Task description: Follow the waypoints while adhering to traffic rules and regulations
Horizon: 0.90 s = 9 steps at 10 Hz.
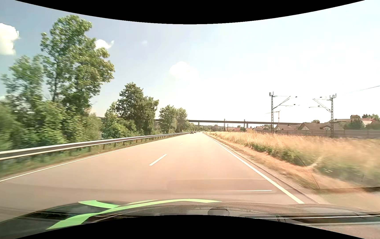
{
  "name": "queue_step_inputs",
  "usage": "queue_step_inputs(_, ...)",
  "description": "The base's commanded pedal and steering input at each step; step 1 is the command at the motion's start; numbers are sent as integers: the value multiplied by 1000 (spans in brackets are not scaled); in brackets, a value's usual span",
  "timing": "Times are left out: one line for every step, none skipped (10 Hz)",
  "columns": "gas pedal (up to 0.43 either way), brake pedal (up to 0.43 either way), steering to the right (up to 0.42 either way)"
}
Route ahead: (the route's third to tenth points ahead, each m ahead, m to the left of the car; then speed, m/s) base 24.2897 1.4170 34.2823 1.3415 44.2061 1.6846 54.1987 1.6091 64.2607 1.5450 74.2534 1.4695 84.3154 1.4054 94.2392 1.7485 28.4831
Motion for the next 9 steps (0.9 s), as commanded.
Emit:
queue_step_inputs(228,0,-1)
queue_step_inputs(220,0,-1)
queue_step_inputs(209,0,-1)
queue_step_inputs(209,0,-1)
queue_step_inputs(209,0,-1)
queue_step_inputs(197,0,-1)
queue_step_inputs(177,0,-1)
queue_step_inputs(169,0,0)
queue_step_inputs(169,0,0)
